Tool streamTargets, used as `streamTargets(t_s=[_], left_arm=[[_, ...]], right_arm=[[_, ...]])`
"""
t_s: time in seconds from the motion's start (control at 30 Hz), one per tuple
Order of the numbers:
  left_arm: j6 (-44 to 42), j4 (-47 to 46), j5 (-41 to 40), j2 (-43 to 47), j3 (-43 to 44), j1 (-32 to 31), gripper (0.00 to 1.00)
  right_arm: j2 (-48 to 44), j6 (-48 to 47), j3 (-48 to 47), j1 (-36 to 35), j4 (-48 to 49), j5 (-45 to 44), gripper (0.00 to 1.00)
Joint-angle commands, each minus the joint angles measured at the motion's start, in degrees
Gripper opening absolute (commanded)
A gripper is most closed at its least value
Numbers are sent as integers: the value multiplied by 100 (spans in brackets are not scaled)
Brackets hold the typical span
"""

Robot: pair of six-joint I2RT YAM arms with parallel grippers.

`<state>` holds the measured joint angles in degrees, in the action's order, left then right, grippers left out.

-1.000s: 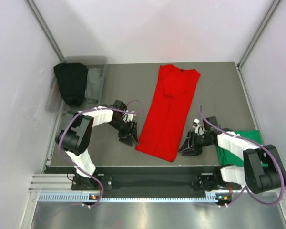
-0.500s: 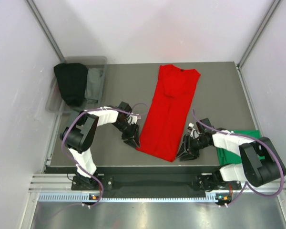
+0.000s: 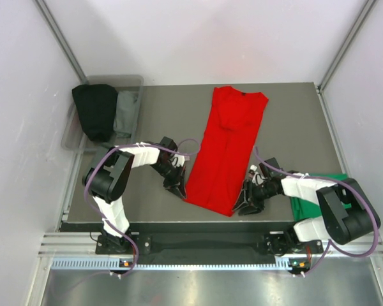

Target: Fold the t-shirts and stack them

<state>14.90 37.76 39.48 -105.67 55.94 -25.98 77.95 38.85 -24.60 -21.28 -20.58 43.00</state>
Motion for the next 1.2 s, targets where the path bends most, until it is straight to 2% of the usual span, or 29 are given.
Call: streamTargets(t_s=[0.0, 0.1, 0.17, 0.53, 0.87, 0.93, 0.97, 1.0, 1.17], left_arm=[[-110, -128, -213, 11, 40, -48, 0], [-110, -120, -204, 37, 48, -48, 0], [-118, -137, -196, 55, 48, -48, 0], [-118, -111, -134, 64, 119, -48, 0], [-118, -128, -90, 99, 101, -48, 0], [-118, -128, -81, 108, 92, -48, 0], [-110, -137, -81, 108, 92, -48, 0], [-110, -146, -73, 116, 92, -48, 0], [-162, -172, -98, 309, 145, -48, 0]], right_arm=[[62, 175, -256, -148, 300, 68, 42], [123, 254, -291, -201, 431, 103, 41], [185, 298, -317, -236, 555, 129, 36], [264, 386, -291, -500, 608, 138, 30], [370, 316, -221, -509, 625, 24, 29], [422, 299, -247, -509, 660, 15, 20], [440, 281, -256, -509, 660, 6, 6], [475, 246, -273, -509, 660, -11, 2], [362, -26, -554, -457, 722, 76, 0]])
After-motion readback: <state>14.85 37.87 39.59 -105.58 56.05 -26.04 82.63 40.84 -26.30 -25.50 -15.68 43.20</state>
